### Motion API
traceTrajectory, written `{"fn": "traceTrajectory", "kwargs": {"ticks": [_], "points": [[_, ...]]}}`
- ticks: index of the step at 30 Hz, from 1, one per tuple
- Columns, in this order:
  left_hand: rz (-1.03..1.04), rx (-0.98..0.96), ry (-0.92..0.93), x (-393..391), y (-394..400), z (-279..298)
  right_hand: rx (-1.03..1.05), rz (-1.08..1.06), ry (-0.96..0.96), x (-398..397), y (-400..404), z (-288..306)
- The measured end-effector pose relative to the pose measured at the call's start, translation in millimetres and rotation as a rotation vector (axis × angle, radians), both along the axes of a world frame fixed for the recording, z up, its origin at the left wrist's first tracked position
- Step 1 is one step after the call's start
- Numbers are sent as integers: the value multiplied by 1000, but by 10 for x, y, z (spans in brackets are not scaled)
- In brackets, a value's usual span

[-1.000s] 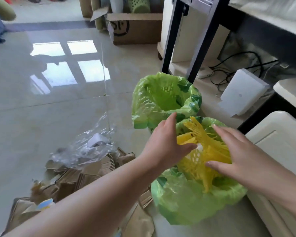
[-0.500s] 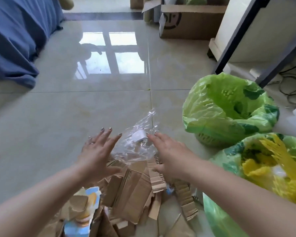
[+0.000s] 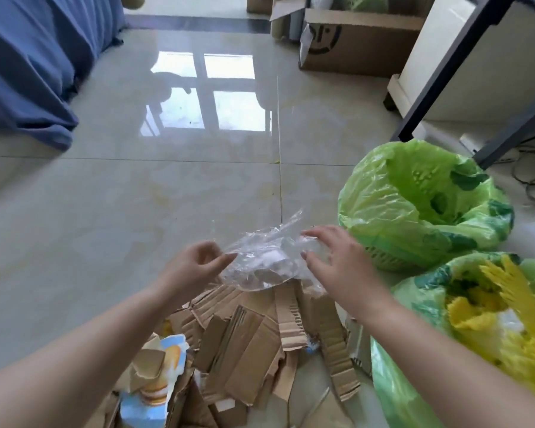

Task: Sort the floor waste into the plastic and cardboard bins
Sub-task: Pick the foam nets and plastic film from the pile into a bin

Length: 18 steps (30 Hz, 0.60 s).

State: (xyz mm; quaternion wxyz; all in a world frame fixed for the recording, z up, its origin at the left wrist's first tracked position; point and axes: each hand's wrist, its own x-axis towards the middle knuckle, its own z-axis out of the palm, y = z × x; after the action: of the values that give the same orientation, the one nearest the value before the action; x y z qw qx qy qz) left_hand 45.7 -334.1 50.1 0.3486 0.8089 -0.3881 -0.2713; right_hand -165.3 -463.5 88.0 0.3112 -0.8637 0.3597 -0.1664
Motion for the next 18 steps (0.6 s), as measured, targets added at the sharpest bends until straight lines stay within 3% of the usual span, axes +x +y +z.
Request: {"fn": "traceTrajectory", "kwargs": {"ticks": [2, 6, 9, 14, 18], "points": [[-21, -86, 28, -136, -8, 321, -13, 35, -92, -203, 154, 128], [-105, -216, 36, -541, 13, 1124, -212, 150, -44, -559, 456, 481], [-182, -396, -18, -955, 123, 1751, -415, 67, -102, -824, 596, 871], [-315, -633, -123, -1665, 318, 2562, -469, -73, -265, -1491, 745, 1671], [-388, -733, -158, -2278, 337, 2861, -559, -189, -220, -2167, 835, 2075]]}}
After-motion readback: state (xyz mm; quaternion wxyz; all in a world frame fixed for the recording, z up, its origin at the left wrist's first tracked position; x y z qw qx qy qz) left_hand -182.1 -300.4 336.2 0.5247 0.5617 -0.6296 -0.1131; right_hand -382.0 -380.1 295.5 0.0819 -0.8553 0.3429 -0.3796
